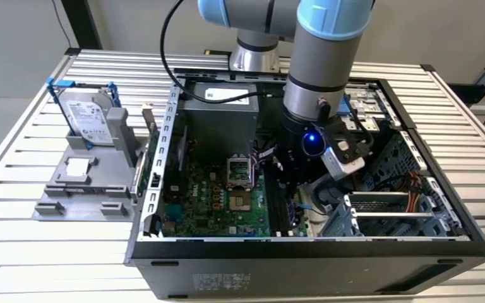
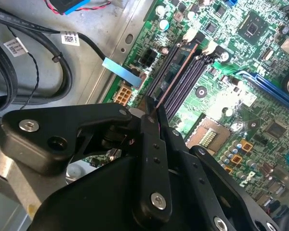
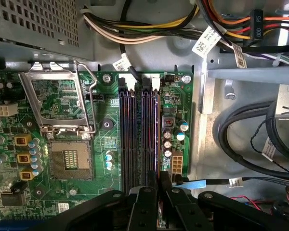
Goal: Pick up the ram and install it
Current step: 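Insert the ram into the slot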
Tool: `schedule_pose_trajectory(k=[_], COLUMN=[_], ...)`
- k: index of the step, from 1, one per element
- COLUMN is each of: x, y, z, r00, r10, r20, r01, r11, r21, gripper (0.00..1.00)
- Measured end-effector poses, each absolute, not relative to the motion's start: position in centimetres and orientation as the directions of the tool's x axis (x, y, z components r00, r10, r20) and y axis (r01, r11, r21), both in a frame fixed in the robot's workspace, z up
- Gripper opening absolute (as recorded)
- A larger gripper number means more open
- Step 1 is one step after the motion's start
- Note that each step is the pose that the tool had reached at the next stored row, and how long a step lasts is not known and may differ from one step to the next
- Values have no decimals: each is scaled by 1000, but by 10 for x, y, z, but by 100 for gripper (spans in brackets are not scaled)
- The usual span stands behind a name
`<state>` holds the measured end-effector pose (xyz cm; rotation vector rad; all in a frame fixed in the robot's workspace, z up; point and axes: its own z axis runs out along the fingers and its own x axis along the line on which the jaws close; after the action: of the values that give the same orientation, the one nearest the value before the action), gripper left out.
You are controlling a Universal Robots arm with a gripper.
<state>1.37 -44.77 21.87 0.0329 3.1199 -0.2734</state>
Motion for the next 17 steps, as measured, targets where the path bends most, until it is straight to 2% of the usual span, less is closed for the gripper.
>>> schedule_pose_trajectory(k=[17], x=[15], y=[-448], z=[222], r00=[-1000], r10=[20], r20=[-11], r01=[22], r11=[984], r21=[-175], gripper=[0])
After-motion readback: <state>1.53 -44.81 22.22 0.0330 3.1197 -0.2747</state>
